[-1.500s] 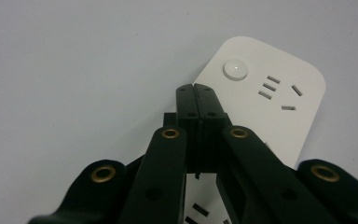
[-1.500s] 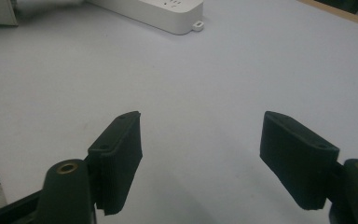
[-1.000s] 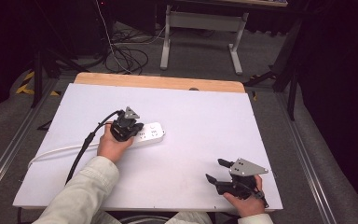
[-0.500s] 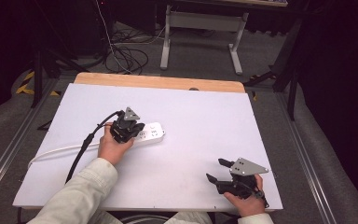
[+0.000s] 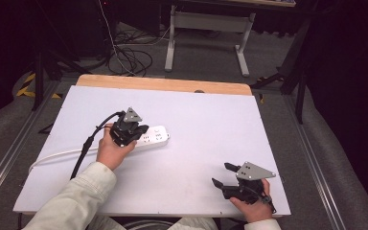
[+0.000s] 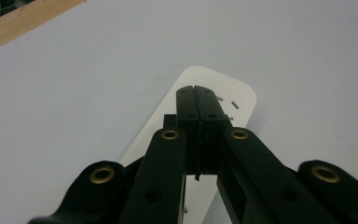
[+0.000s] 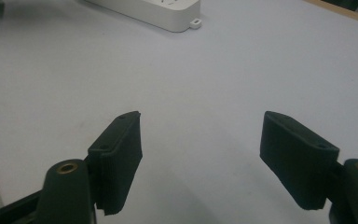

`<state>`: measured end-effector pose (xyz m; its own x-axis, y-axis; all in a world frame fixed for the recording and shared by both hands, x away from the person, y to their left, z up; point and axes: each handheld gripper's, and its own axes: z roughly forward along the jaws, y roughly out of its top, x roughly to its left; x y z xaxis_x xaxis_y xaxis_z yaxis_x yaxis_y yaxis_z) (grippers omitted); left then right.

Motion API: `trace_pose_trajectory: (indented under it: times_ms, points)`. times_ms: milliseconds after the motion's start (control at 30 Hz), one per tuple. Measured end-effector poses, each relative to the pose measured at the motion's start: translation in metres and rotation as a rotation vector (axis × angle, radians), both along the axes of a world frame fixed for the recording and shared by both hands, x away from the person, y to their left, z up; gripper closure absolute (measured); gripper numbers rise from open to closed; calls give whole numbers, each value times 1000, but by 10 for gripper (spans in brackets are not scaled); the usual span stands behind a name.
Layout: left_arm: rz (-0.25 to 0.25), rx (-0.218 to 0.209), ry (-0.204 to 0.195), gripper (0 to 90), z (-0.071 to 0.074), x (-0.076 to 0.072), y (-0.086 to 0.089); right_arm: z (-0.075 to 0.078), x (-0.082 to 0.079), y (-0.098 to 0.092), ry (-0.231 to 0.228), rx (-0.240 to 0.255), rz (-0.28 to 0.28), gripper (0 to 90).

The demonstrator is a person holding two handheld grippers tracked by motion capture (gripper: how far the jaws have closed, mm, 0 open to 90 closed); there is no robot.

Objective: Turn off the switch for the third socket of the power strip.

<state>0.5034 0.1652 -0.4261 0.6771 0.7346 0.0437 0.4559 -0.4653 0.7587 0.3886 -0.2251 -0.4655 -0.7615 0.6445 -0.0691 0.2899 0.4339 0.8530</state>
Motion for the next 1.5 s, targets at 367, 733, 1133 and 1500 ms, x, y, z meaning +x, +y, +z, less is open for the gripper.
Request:
trace_pose_trajectory:
  times_ms: [367, 733, 1133, 1500]
  points:
    - [-24, -20, -10, 825, 7, -7, 0, 0, 0, 0, -1, -3, -1, 296]
    - [-81, -77, -68, 511, 32, -33, 11, 1, -1, 0, -8, 0, -7, 296]
    - [-98, -83, -101, 285, 50, -65, 25, 2, -2, -1, -15, 3, -13, 296]
    - [-135, -124, -144, 261, 48, -94, 51, 2, -2, 0, -12, 3, -11, 296]
